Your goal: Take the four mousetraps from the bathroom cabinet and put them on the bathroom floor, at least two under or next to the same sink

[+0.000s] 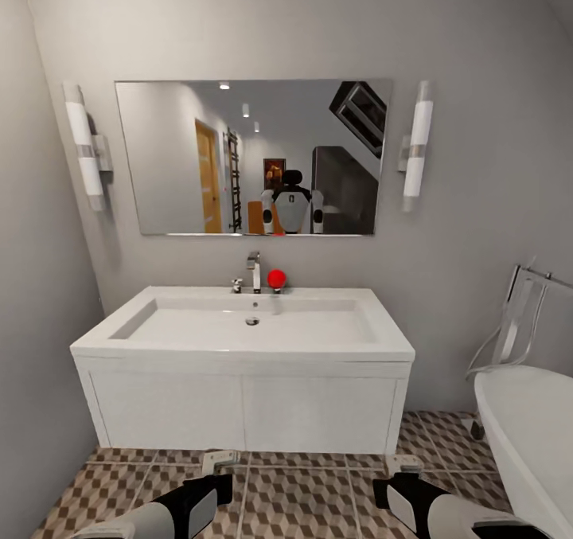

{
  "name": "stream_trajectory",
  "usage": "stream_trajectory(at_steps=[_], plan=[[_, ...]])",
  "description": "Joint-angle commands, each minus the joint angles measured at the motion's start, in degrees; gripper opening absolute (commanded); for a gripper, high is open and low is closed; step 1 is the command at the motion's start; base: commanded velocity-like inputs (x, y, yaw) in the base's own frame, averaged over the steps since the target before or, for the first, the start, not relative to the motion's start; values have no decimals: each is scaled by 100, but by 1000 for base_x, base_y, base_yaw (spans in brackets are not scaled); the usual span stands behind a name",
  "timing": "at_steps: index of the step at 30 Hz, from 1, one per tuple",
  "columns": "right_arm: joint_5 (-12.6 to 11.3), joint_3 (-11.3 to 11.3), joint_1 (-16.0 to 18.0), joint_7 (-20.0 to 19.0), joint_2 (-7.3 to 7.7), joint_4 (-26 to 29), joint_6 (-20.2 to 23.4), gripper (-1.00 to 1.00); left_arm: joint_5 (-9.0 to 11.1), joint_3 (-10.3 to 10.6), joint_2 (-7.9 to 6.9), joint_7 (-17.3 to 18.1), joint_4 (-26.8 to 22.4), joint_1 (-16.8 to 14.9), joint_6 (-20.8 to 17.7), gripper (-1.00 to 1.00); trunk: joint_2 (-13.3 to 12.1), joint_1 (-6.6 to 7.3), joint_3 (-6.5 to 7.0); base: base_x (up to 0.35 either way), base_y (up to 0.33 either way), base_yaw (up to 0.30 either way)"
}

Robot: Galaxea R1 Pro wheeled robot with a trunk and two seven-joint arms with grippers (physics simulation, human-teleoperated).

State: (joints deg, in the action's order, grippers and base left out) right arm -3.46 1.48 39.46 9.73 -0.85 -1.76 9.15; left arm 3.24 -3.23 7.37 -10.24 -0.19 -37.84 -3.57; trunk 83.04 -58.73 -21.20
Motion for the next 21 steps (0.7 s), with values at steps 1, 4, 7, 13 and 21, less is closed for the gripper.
stream_trajectory(at_steps=[1,4,7,13,21], plan=[[-33,23,-5,14,-2,-8,10,-100,21,-28,2,-16,-1,-4,-9,-100,4,0,-7,18,0,0],[-32,26,-19,2,-3,-9,49,-100,30,-28,2,-18,1,-4,1,-100,4,0,-7,10,0,0],[-32,28,-25,-5,-3,-9,68,-100,29,-24,2,-15,2,-4,3,-100,4,0,-7,2,0,0],[-31,28,-26,-8,3,-9,77,-100,17,-21,5,-13,2,-4,-4,-100,4,0,-7,0,0,0],[-38,22,-26,1,-1,-9,54,-100,10,-20,28,-13,2,-4,-37,-100,4,0,-7,0,0,0]])
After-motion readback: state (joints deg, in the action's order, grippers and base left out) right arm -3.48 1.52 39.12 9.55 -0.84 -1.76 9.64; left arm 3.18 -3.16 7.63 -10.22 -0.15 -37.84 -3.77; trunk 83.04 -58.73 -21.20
